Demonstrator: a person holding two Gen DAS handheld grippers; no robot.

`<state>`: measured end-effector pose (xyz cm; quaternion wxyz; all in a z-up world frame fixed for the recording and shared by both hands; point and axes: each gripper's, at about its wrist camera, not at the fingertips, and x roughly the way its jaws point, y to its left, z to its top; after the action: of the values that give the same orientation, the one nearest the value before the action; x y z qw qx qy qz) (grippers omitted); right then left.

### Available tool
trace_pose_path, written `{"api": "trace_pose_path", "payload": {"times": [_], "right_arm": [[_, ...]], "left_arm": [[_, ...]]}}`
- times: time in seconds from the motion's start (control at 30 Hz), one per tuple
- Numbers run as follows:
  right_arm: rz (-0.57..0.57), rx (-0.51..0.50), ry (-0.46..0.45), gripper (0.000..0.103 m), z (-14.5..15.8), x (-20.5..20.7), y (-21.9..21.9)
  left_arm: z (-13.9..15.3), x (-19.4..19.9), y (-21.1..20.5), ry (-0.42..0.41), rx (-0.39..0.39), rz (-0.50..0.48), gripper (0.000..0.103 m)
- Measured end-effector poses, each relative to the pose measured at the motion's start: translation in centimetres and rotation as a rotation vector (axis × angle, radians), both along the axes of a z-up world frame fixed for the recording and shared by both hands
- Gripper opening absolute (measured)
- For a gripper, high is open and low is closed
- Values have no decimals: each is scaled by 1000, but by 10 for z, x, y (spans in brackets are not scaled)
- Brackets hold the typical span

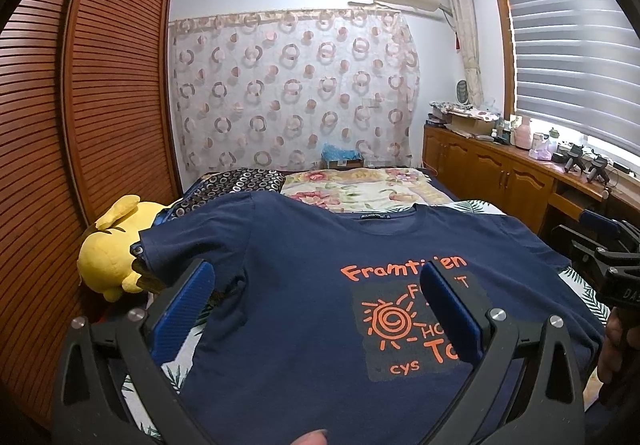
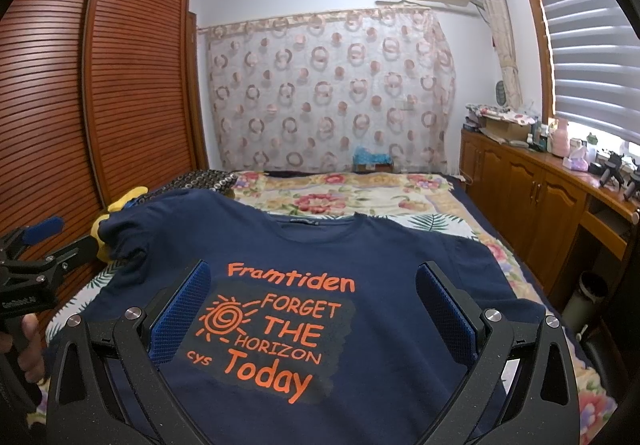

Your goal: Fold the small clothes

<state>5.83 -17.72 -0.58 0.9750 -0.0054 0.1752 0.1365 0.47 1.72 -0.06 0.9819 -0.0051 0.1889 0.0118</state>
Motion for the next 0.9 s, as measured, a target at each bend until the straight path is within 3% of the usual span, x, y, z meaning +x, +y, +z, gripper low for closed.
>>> {"api": "trace_pose_path", "payload": {"times": [0.9], "right_arm": [[2, 1, 0, 103, 3, -1, -1]], "left_arm": [[1, -3, -3, -12, 9, 3, 103]]}}
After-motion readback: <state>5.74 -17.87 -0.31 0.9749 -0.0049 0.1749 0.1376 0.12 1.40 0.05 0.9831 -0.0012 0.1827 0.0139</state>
